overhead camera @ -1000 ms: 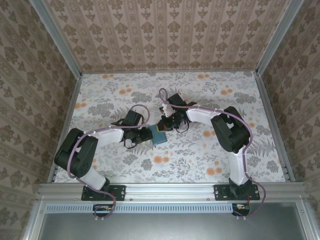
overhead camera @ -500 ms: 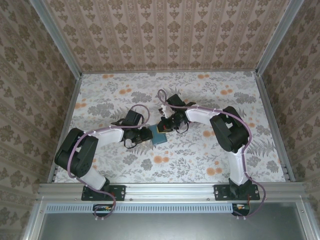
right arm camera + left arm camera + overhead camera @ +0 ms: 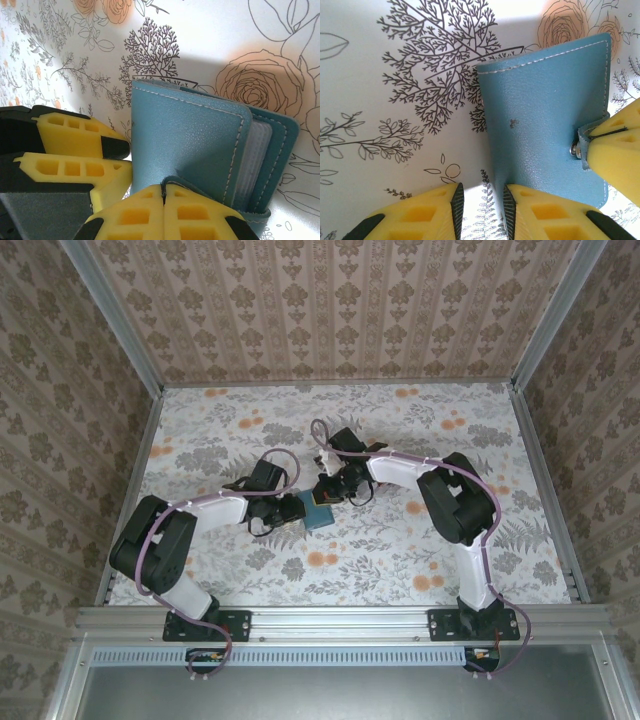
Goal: Put the credit cards into the card holder
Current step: Close the button on the card holder, then reset both arms
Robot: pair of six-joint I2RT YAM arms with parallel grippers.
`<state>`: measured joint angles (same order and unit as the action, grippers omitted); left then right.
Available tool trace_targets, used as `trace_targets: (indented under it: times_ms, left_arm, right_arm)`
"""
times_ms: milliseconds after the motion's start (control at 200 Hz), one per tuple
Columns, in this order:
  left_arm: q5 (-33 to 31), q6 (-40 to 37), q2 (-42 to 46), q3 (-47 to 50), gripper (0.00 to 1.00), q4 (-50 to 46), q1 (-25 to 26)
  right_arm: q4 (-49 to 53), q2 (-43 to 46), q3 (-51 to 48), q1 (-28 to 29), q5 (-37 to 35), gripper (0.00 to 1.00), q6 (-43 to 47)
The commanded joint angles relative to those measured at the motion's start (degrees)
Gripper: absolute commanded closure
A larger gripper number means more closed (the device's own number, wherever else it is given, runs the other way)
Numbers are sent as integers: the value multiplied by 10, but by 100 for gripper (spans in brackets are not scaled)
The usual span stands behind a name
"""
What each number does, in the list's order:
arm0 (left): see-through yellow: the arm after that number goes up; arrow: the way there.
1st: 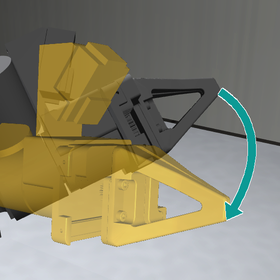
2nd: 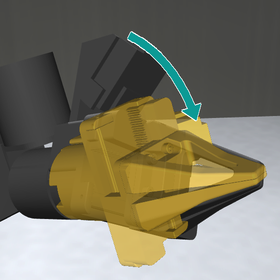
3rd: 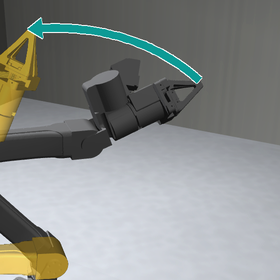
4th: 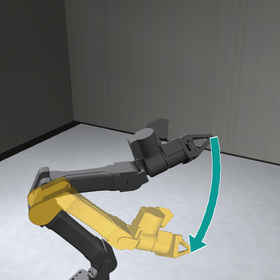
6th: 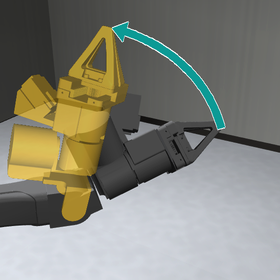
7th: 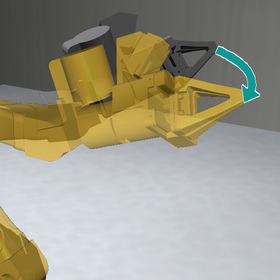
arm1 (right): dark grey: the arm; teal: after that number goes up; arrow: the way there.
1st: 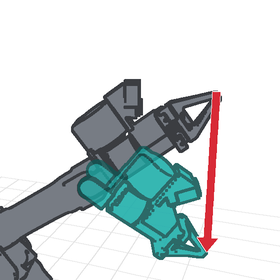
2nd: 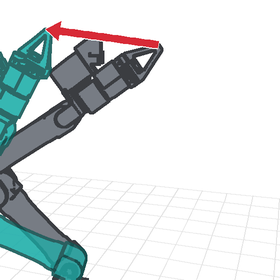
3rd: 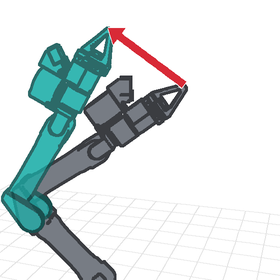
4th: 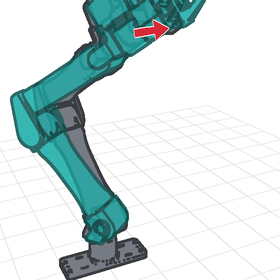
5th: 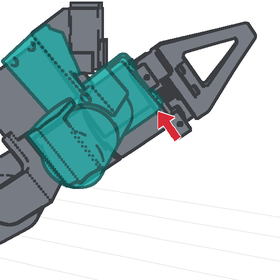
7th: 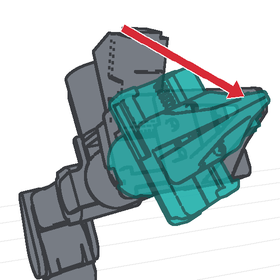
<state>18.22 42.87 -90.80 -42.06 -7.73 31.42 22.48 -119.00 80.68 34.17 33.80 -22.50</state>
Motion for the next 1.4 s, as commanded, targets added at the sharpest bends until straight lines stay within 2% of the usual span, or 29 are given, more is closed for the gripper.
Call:
trace_targets:
  times_ms: [0, 455, 590, 705, 815, 845, 900, 1095, 1150, 1180, 1200, 1265, 1345, 1365, 1390]
  left_arm:
    - [-6, -14, -15, -11, 68, -1, -3]
    - [-1, -15, -24, -15, 68, 6, -4]
    - [-9, -26, -8, -24, 67, -5, -6]
    - [-32, -51, 26, -35, 64, -25, -16]
    - [-60, -79, 71, -40, 60, -44, -44]
    - [-66, -86, 83, -39, 59, -48, -49]
    - [-74, -99, 110, -37, 57, -51, -86]
    - [-154, -146, 230, -13, 47, -62, -170]
    - [-183, -157, 267, 1, 38, -60, -192]
    - [-200, -161, 288, 12, 33, -56, -205]
    - [-215, -163, 299, 18, 26, -53, -211]
    - [-256, -162, 330, 36, 12, -50, -238]
    - [-284, -163, 348, 57, 4, -39, -275]
    - [-288, -163, 349, 60, 4, -38, -285]
    - [-292, -163, 349, 65, 3, -36, -296]
  right_arm:
    - [43, -35, -7, 17, -66, 100, 18]
    - [140, -42, -12, 69, -207, 100, 68]
    - [105, -11, -25, 54, -154, 99, 46]
    - [87, 47, -15, 46, -147, 87, 46]
    - [63, 120, -13, 38, -170, 63, 54]
    - [58, 140, -16, 35, -183, 58, 57]
    - [47, 181, -28, 28, -213, 51, 65]
    - [-27, 347, -142, -1, -422, 40, 104]
    - [-58, 388, -187, -13, -492, 35, 112]
    - [-77, 424, -210, -23, -527, 27, 116]
    - [-92, 440, -225, -29, -547, 25, 119]
    - [-136, 480, -267, -58, -593, 22, 118]
    - [-226, 514, -333, -95, -633, 19, 134]
    - [-268, 519, -356, -100, -659, 8, 142]
    - [-323, 522, -384, -104, -687, 4, 157]
